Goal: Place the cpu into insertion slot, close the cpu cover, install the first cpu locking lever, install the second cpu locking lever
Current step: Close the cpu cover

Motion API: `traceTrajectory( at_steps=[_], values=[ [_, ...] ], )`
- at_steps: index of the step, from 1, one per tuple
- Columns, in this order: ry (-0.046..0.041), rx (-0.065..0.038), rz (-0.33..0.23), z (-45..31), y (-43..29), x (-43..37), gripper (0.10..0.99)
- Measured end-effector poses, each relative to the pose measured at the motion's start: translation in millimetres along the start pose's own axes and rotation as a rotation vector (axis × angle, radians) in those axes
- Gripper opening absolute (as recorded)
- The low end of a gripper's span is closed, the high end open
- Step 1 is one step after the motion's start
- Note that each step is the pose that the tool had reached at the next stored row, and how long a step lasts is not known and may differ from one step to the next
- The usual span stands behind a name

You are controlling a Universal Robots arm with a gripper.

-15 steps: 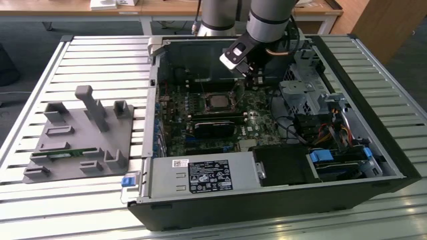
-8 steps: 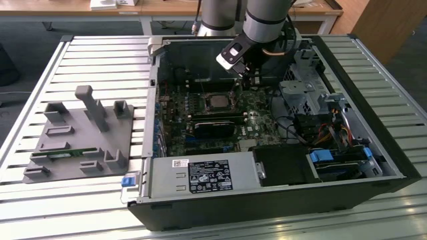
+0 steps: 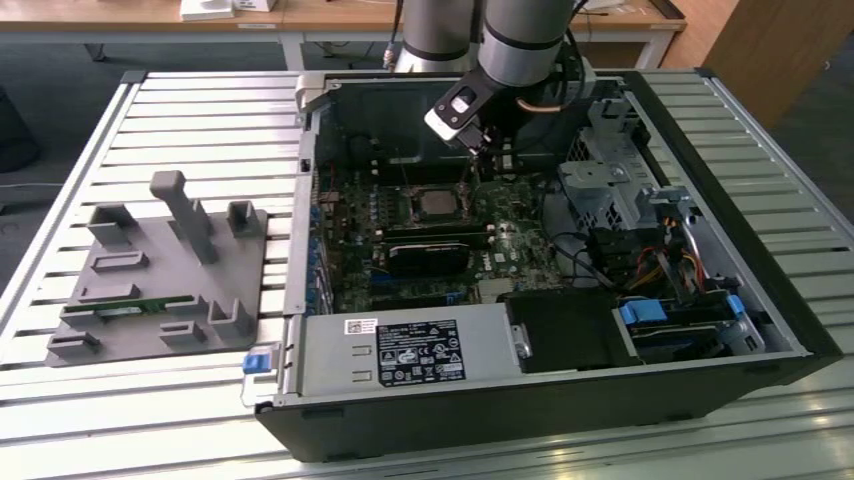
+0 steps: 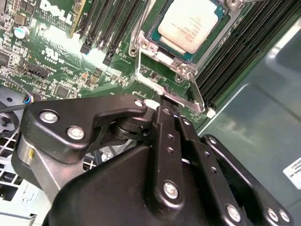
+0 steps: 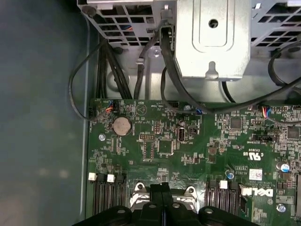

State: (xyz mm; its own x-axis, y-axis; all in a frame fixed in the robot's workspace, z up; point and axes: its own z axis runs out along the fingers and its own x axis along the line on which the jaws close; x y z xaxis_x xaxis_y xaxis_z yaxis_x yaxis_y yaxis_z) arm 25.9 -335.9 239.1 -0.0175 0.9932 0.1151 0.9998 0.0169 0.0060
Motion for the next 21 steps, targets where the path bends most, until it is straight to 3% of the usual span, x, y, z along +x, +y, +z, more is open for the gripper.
traceTrajectory(
  at_steps=[15,21],
  values=[
    [0.0000,0.000,0.000,7.5,-12.3,-0.7,0.106],
    [0.0000,0.000,0.000,12.0,-27.4,-0.9,0.106]
  ],
)
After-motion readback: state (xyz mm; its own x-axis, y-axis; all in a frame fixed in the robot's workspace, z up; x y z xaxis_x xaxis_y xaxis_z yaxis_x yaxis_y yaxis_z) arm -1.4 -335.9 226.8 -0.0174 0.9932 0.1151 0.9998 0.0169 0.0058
